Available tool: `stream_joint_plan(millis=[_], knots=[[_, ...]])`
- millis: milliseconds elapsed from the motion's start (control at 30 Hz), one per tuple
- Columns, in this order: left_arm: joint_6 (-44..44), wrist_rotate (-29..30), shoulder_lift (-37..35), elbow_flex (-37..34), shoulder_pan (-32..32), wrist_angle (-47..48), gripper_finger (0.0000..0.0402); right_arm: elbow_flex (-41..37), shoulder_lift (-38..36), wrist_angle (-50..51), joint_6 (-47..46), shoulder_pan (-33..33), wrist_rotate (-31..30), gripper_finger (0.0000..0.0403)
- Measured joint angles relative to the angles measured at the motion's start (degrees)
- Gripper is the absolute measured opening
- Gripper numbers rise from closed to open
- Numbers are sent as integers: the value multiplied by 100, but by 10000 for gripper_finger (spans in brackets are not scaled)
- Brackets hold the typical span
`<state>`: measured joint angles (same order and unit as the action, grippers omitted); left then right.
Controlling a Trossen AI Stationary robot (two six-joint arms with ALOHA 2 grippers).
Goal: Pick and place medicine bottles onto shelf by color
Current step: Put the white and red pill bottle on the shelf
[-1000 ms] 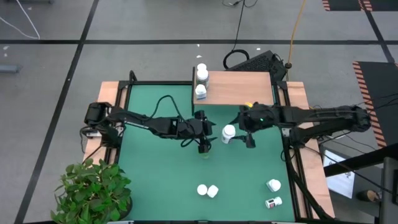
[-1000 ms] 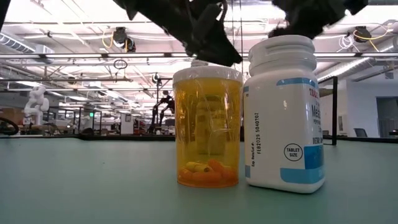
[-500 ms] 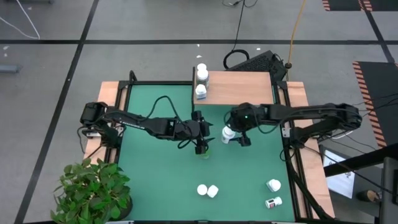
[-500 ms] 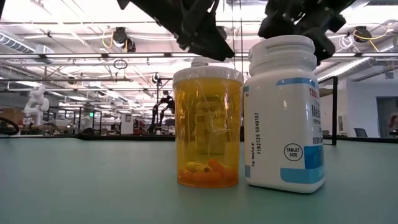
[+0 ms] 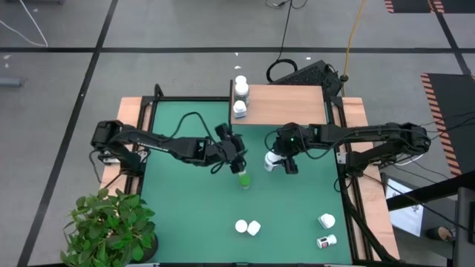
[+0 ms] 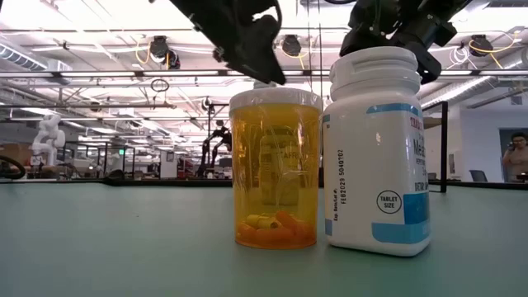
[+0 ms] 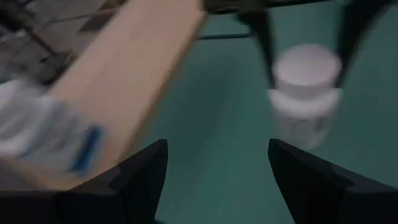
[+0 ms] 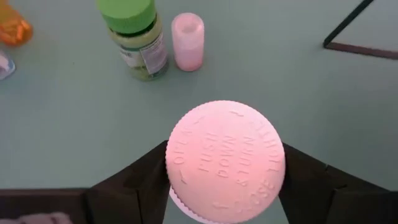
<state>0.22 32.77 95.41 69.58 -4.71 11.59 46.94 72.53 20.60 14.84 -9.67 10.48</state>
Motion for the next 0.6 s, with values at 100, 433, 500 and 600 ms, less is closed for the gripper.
stream_joint_plan(millis=[100, 433, 500, 600], knots=[[-239, 81, -189, -2, 31, 384, 280, 21, -73, -36, -376, 3, -1, 227], [-658, 346, -573, -3, 17, 911, 280, 1246, -210, 687, -1132, 242, -1008, 227], [-667, 356, -628, -9, 5, 1047, 280, 1557, -210, 813, -1126, 267, -1197, 227], [-702, 379, -640, 2, 2, 1140, 280, 2082, -210, 1152, -1151, 269, -1239, 227]])
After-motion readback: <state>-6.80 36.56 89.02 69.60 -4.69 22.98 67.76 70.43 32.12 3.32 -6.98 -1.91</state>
